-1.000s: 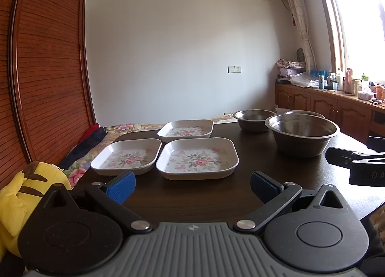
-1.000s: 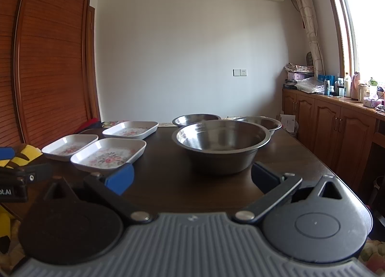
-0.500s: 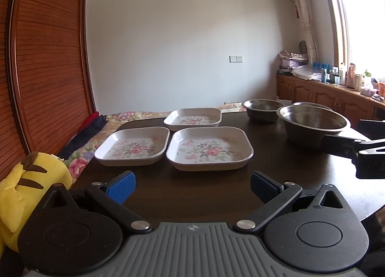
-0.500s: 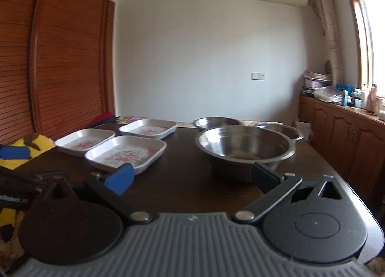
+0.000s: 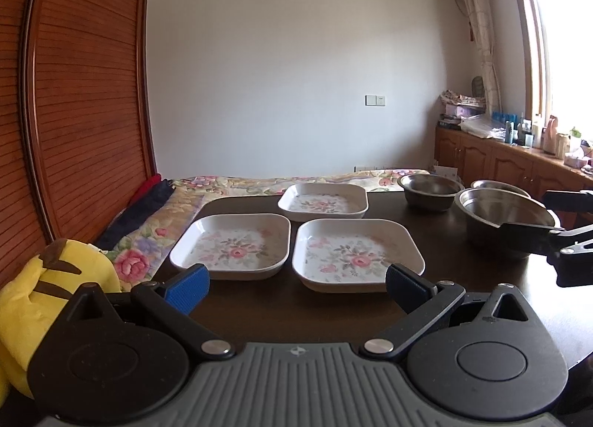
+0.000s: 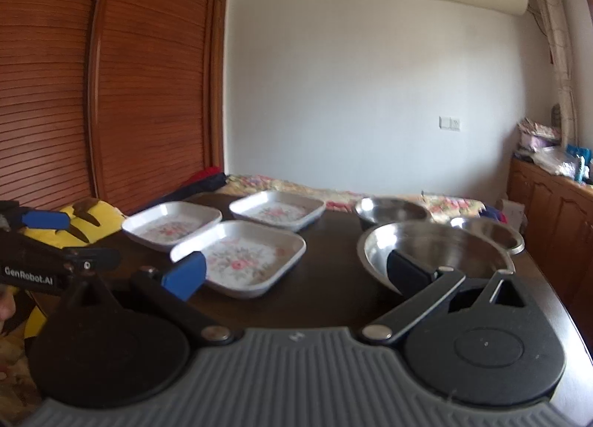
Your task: Organize plates and bowls
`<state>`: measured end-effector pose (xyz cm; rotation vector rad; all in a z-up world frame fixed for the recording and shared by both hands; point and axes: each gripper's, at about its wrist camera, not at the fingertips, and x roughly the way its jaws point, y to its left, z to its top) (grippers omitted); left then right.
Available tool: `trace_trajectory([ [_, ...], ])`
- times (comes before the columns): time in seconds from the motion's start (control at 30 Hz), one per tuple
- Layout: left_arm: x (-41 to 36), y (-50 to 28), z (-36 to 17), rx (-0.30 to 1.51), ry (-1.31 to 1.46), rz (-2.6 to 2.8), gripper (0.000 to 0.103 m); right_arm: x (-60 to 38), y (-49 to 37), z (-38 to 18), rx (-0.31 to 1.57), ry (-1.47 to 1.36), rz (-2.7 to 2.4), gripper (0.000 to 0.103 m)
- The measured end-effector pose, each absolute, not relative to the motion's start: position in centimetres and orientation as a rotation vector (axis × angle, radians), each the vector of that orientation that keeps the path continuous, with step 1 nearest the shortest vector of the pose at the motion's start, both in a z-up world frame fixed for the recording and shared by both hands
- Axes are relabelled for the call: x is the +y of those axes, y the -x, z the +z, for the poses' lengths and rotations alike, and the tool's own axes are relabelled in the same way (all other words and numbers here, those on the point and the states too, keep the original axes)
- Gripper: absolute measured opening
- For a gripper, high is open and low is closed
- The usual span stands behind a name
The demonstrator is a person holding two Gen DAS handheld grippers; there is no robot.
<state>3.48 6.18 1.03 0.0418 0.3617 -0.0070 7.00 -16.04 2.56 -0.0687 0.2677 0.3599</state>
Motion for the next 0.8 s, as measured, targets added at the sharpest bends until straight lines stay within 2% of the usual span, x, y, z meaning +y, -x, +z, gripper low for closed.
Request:
trace_trajectory([
  [0.23, 7.0, -4.8, 1.2, 0.377, -0.025, -0.022, 0.103, -15.3, -8.4, 2.9, 0.282, 0.108, 0.379, 0.101],
  [0.3, 7.2, -5.1, 1.3, 0.385, -0.019, -0.026, 0.103, -15.2, -8.9, 2.9, 0.293, 0.102, 0.386, 0.088],
  [0.43, 7.5, -6.2, 1.4, 0.396, -0.019, -0.035, 0.1, -14.7, -9.9, 2.7, 0.299, 0.106, 0.395, 0.086],
  [0.7, 7.6, -8.8, 1.1, 0.425, -0.037, -0.054, 0.096, -13.1, -12.8, 2.3, 0.368, 0.135, 0.419, 0.059],
  [0.8, 7.5, -9.7, 1.1, 0.433, -0.047, -0.068, 0.092, -12.4, -14.4, 1.7, 0.424, 0.136, 0.42, 0.053],
])
